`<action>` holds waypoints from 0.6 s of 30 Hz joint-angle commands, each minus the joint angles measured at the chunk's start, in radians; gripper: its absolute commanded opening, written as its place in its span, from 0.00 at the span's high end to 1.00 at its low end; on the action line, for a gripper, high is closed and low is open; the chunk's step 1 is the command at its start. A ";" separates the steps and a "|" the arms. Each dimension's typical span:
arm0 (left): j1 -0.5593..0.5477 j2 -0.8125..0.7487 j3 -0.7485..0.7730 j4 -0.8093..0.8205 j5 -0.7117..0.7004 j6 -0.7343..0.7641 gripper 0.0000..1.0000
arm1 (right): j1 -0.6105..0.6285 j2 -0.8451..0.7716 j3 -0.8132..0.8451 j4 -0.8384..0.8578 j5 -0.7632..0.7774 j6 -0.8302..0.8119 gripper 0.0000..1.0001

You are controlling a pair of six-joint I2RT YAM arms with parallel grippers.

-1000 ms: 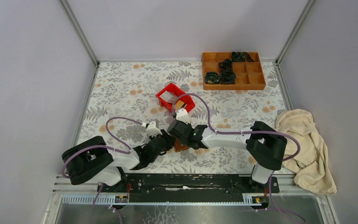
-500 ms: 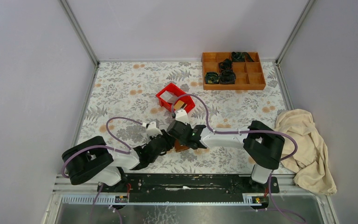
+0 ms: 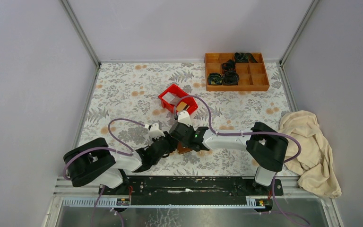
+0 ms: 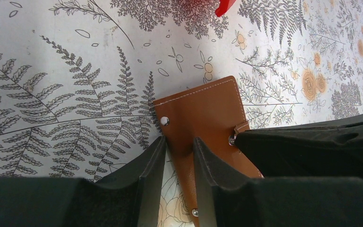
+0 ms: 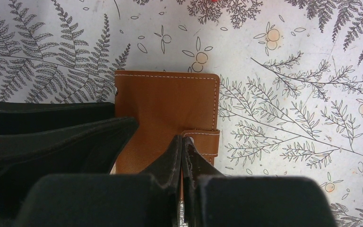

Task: Put the credit cards into the card holder
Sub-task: Close the card holder at the center of the board.

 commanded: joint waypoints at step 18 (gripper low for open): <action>-0.019 0.035 0.021 -0.039 0.009 0.011 0.66 | 0.010 0.024 0.018 0.011 -0.033 0.027 1.00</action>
